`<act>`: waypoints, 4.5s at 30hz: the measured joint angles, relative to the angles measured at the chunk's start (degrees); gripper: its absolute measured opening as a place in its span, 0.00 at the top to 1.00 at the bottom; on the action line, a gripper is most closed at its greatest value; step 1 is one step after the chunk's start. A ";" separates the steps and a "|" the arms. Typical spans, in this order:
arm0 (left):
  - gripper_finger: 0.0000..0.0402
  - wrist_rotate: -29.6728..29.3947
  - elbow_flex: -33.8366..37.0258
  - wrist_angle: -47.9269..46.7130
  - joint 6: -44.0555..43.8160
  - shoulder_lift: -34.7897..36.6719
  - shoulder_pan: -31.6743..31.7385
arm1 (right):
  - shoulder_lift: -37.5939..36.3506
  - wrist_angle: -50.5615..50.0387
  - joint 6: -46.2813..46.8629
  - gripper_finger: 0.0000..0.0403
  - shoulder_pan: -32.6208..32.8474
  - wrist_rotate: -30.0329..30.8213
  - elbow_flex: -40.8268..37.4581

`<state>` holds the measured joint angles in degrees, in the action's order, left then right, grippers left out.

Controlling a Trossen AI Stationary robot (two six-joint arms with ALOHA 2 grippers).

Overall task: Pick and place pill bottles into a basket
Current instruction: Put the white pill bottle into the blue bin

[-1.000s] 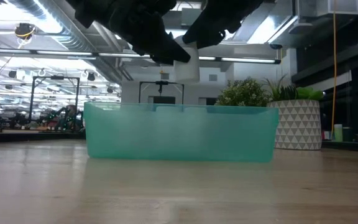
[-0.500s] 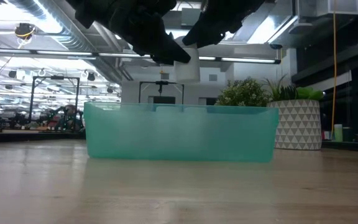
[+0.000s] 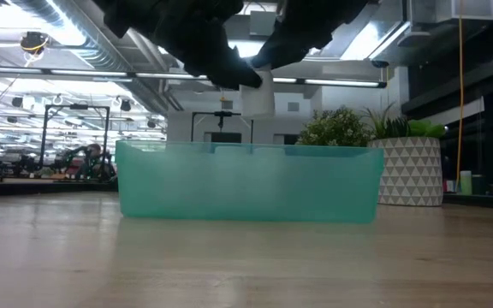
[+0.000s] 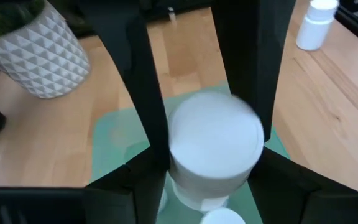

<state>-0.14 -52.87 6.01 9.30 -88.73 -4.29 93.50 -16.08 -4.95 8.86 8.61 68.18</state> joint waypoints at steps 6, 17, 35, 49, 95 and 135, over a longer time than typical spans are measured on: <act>0.43 -1.87 -0.55 0.18 0.03 0.45 -0.14 | -1.57 -0.96 0.13 0.64 -0.09 0.08 -0.21; 0.45 -1.61 -0.56 -9.55 0.88 10.95 -1.91 | -2.37 -4.40 1.27 0.64 -0.10 1.01 -0.26; 0.98 -16.19 15.74 -10.58 -5.62 35.61 -6.46 | -9.41 -9.72 0.73 0.64 -0.04 5.36 -0.08; 1.00 -17.40 31.93 6.74 -5.45 44.27 -6.52 | -13.25 -1.04 3.40 0.64 -0.25 7.01 -9.45; 0.99 -16.46 31.97 7.94 -8.13 44.61 -6.54 | -7.44 21.92 12.24 0.64 -4.13 8.52 -28.50; 0.98 -16.49 31.99 7.95 -8.56 44.60 -6.54 | -4.95 22.24 13.72 0.49 -3.96 10.22 -28.50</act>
<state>-16.63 -20.88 13.96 0.74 -44.13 -10.82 88.55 6.15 8.77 4.91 18.83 39.68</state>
